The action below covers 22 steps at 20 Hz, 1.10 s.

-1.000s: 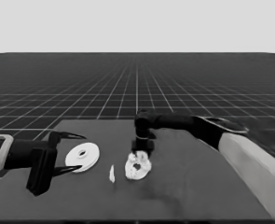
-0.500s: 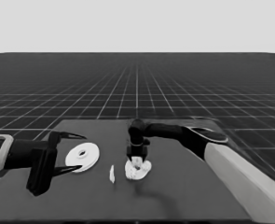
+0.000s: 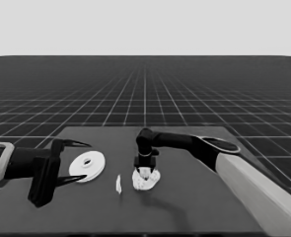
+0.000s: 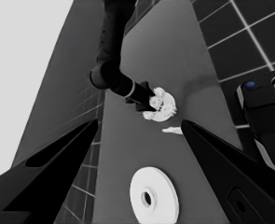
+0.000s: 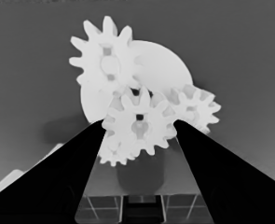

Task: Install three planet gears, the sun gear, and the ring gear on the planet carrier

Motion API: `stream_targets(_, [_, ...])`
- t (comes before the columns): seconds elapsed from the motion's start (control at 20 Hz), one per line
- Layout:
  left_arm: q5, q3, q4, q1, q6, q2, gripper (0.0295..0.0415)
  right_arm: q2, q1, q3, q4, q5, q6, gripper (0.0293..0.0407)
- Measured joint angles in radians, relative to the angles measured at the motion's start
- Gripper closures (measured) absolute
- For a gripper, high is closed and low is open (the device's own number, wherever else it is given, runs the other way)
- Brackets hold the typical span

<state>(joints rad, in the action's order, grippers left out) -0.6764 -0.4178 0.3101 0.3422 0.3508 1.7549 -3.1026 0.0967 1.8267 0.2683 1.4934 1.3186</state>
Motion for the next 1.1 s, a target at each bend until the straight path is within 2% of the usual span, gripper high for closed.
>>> stream_targets(1.1, [0.0,0.0,0.0,0.0,0.0,0.0,0.0326,0.0,0.001,0.0,0.0,0.001,0.229,0.039])
